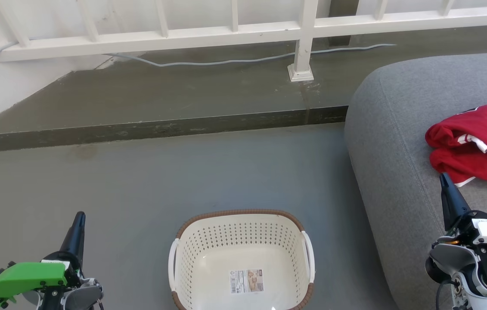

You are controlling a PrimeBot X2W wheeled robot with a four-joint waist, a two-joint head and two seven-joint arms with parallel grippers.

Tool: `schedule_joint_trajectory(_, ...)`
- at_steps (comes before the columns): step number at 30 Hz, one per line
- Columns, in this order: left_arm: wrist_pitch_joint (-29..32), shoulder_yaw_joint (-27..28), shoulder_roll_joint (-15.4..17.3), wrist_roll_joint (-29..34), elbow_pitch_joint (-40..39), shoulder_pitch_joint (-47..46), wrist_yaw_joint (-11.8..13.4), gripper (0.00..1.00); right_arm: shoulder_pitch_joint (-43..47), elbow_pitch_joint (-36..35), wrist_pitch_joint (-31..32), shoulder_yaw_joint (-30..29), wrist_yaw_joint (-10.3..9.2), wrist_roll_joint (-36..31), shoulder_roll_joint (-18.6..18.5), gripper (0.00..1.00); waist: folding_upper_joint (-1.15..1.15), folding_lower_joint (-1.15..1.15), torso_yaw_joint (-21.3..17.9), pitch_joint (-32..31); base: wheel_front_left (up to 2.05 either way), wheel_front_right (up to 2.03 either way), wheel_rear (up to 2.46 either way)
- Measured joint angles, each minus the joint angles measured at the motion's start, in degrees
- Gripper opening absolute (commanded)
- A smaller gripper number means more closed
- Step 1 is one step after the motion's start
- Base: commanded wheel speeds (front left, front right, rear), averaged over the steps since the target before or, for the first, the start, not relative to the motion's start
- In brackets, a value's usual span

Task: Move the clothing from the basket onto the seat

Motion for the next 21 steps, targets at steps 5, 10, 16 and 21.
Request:
schedule_joint_trajectory(5,0.0,0.0,0.0,0.0,0.2,0.0,0.0,0.00,0.0,0.0,0.0,0.0,0.00,0.0,0.0,0.00,0.00,0.00,0.0,0.0,0.00,0.00,0.00)
schedule_joint_trajectory(10,0.2,0.0,0.0,0.0,0.3,0.0,0.0,0.00,0.0,0.0,0.0,0.0,0.00,0.0,0.0,0.00,0.00,0.00,0.0,0.0,0.00,0.00,0.00)
schedule_joint_trajectory(16,0.2,0.1,0.0,0.0,0.4,0.0,0.0,0.00,0.0,0.0,0.0,0.0,0.00,0.0,0.0,0.00,0.00,0.00,0.0,0.0,0.00,0.00,0.00)
schedule_joint_trajectory(21,0.3,0.1,0.0,0.0,0.4,0.0,0.0,0.00,0.0,0.0,0.0,0.0,0.00,0.0,0.0,0.00,0.00,0.00,0.0,0.0,0.00,0.00,0.00)
